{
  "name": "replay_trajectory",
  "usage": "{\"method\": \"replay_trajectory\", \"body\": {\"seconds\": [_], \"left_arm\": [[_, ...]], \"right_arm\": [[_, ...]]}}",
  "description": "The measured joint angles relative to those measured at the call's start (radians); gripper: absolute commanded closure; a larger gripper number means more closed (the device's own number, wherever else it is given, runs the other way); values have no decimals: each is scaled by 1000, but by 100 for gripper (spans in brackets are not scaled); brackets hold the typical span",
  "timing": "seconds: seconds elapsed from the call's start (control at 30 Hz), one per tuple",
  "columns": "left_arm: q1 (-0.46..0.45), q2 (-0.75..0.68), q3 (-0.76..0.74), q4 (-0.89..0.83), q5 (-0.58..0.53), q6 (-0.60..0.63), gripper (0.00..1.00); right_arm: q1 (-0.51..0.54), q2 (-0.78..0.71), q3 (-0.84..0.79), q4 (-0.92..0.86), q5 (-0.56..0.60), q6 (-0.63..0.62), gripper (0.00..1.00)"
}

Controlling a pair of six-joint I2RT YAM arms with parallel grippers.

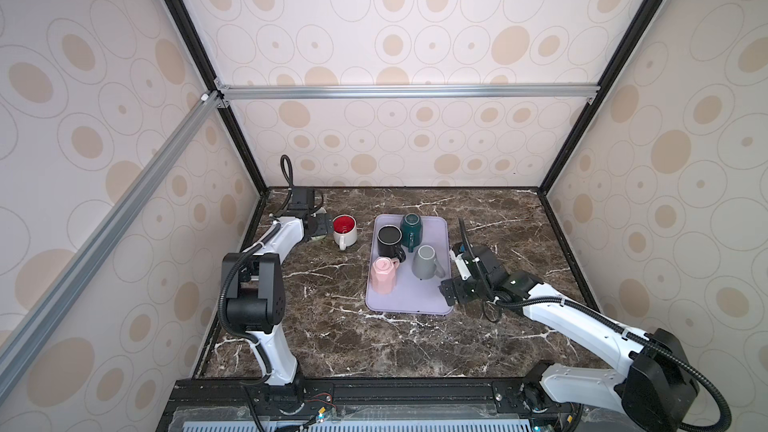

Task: Turn the mug right side up
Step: 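Open the left gripper and withdraw it from the light-green mug, then move the right gripper over the upside-down grey mug on the tray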

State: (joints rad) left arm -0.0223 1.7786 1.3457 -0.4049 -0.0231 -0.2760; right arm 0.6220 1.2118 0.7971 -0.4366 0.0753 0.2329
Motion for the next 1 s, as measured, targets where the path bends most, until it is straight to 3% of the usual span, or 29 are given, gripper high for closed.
{"method": "replay_trajectory", "body": {"seconds": [0.3, 0.53, 0.77, 0.9, 1.0], "left_arm": [[-24, -249, -109, -5, 16, 10, 2], [-166, -342, -180, -19, 18, -2, 2], [-306, -482, -216, -13, 27, -39, 2], [-314, -596, -307, 34, 44, -61, 2], [-314, -647, -378, 66, 43, -71, 2]], "right_arm": [[-13, 3, -2, 10, -23, 2, 0], [-28, 61, 47, -12, -59, 11, 2], [-41, 116, 126, -23, -58, 7, 17], [-45, 197, 198, -58, -56, 14, 26], [-45, 232, 229, -80, -56, 21, 27]]}}
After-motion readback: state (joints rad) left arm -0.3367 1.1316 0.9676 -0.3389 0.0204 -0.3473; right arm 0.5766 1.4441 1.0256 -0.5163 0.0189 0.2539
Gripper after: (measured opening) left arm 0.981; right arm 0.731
